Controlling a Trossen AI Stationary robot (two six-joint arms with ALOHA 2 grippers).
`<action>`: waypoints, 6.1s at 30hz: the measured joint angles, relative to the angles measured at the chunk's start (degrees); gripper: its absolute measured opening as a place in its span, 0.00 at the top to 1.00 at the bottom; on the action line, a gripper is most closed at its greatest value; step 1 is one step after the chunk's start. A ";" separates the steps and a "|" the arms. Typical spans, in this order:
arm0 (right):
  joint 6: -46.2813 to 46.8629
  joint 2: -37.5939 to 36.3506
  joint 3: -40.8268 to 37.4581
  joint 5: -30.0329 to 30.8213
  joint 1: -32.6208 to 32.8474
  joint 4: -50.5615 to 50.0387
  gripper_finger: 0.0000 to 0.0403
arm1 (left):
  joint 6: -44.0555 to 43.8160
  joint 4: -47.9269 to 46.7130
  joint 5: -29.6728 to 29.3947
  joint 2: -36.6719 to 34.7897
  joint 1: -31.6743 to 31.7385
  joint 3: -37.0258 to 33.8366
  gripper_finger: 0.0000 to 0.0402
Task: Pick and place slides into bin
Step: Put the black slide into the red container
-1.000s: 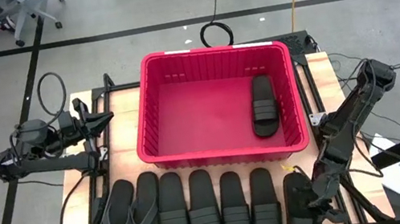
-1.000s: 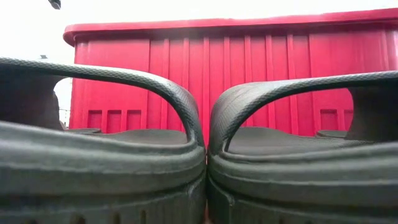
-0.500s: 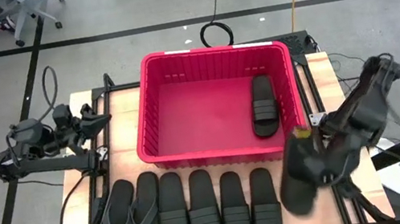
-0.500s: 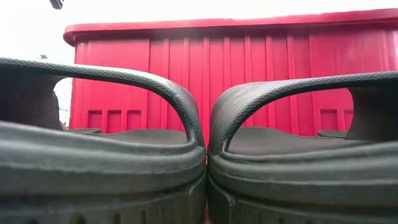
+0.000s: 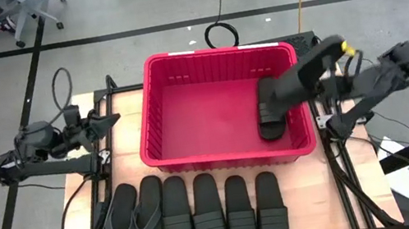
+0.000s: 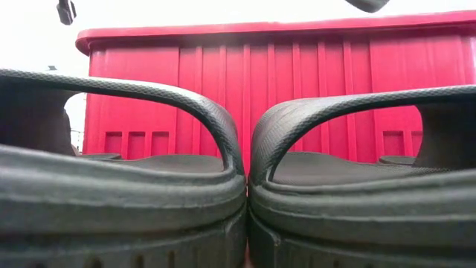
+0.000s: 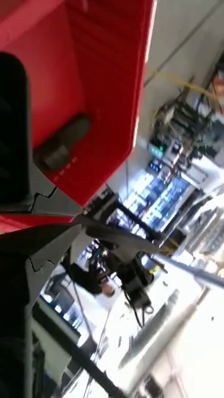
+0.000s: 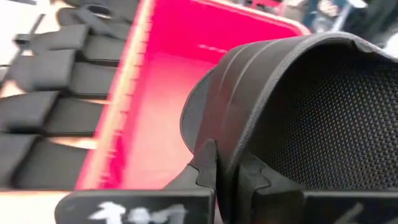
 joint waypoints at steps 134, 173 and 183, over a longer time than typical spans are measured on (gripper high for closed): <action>-46.45 62.77 -9.97 -56.43 -62.50 14.72 0.84 | 9.40 1.32 -5.97 10.63 0.00 0.06 0.94; -29.30 51.07 -9.94 -52.52 -55.76 42.27 0.97 | 10.80 1.34 -5.77 10.65 0.02 0.08 0.94; -26.48 55.03 -9.92 -52.51 -54.33 39.30 1.00 | 9.06 1.34 -5.77 10.64 0.00 0.08 0.94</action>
